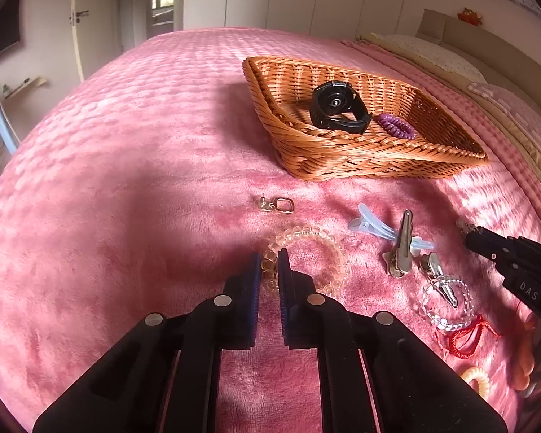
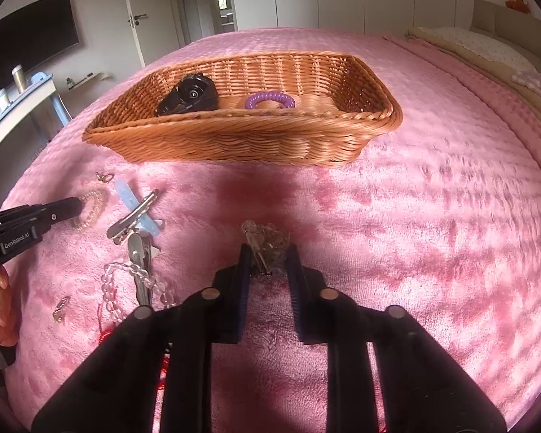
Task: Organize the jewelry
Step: 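Grasp the silver brooch with the right gripper while the left grasps the clear bead bracelet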
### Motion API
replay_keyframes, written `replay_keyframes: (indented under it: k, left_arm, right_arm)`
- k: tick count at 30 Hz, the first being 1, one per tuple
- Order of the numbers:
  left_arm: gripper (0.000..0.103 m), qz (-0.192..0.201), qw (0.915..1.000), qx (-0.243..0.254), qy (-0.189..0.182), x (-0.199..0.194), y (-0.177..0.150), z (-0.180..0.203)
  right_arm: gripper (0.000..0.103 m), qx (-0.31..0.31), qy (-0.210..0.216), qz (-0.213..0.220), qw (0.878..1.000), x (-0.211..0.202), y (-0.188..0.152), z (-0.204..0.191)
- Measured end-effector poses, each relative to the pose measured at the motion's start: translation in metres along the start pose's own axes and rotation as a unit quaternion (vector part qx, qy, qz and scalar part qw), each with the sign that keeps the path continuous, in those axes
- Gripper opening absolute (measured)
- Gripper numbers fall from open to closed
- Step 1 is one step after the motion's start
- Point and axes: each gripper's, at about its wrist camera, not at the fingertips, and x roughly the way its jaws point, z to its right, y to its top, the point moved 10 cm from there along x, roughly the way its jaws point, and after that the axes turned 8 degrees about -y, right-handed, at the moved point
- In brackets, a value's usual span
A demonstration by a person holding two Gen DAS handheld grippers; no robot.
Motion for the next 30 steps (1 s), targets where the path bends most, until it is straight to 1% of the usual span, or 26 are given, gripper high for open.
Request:
replay_keyframes:
  k: [2,4,9,19,27,30]
  left_arm:
    - [0.008,0.011,0.9999,0.005,-0.002,-0.006,-0.001,0.003]
    - [0.007,0.019,0.9998,0.009,-0.005,-0.011,-0.002,0.007]
    - [0.007,0.041,0.9989,0.018,-0.011,-0.021,0.0,0.013]
    - [0.007,0.054,0.9982,0.003,-0.025,-0.026,0.003,0.011]
    - [0.007,0.059,0.9977,0.001,-0.034,-0.027,0.004,0.011]
    - [0.007,0.062,0.9974,0.0,-0.036,-0.028,0.005,0.011]
  right_arm:
    - [0.011,0.001,0.009,0.012,1.0,-0.008,0.001,0.0]
    - [0.009,0.0,0.009,0.021,1.0,-0.012,0.003,0.0]
    - [0.009,-0.001,0.011,0.032,0.999,-0.018,0.004,0.001]
    - [0.008,0.029,0.035,0.04,0.998,-0.026,0.008,0.012]
    - [0.008,0.051,0.049,0.061,0.996,-0.04,0.013,0.02]
    - [0.008,0.061,0.057,0.061,0.995,-0.045,0.016,0.023]
